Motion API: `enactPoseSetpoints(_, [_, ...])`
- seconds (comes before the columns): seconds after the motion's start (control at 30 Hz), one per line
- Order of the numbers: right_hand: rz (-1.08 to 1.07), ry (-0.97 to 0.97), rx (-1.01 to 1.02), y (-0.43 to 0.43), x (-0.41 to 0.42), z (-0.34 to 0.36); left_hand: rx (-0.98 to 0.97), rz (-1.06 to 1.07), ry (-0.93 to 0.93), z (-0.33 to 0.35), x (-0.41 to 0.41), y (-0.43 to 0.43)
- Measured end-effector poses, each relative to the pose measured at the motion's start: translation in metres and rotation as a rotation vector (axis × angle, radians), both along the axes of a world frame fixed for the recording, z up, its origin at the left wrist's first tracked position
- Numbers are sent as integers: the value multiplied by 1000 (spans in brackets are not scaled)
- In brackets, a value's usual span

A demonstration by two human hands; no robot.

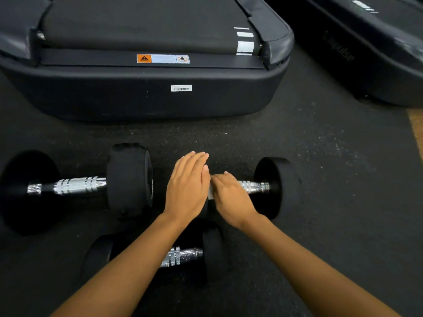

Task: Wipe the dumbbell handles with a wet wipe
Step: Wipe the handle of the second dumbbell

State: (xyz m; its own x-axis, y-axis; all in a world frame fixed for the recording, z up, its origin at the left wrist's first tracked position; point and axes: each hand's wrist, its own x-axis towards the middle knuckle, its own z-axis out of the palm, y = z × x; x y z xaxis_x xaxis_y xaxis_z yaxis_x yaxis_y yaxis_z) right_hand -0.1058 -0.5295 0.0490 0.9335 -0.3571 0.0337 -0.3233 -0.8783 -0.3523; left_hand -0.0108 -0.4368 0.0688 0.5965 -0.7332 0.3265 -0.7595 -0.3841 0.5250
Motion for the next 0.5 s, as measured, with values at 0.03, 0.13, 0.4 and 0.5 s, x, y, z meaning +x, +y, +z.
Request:
enactPoseSetpoints(0.03, [16, 12, -10, -5, -3, 1, -1, -1, 2, 0, 0, 0])
enactPoseSetpoints(0.13, [-28, 59, -12, -25, -16, 7, -12, -6, 3, 0, 0, -1])
enactPoseSetpoints(0.4, [16, 107, 36, -12, 10, 1, -28, -13, 2, -2, 2, -1])
enactPoseSetpoints(0.5, [67, 90, 73, -23, -5, 5, -8, -20, -7, -2, 2, 1])
